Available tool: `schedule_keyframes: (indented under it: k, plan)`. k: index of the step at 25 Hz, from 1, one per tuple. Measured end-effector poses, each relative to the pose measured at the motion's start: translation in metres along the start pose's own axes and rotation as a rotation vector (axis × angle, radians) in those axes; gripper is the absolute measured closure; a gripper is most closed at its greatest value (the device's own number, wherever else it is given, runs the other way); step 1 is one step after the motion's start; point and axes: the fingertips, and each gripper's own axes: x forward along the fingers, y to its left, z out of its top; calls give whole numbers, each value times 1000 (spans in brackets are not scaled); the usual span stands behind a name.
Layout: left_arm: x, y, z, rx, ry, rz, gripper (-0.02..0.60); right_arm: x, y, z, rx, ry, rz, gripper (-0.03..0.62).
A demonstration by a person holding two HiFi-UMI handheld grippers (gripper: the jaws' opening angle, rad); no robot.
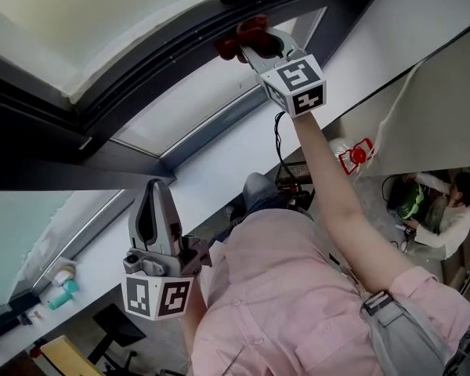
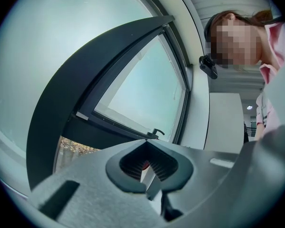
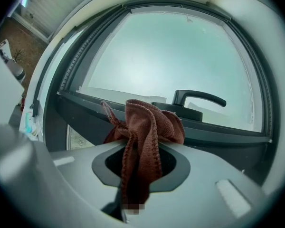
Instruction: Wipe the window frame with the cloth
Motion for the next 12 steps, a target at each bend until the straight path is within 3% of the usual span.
schedule_keyframes:
  k: [3, 8, 12]
  plan:
    - [1, -2, -1, 6, 2, -10, 584, -26, -4, 1, -2, -3, -13, 514]
    - [28, -12, -15, 36, 41, -67, 584, -119, -29, 21, 150, -131, -142, 517]
    - [63, -39, -31, 65, 90, -123, 584, -173, -74, 32, 176, -107, -231, 519]
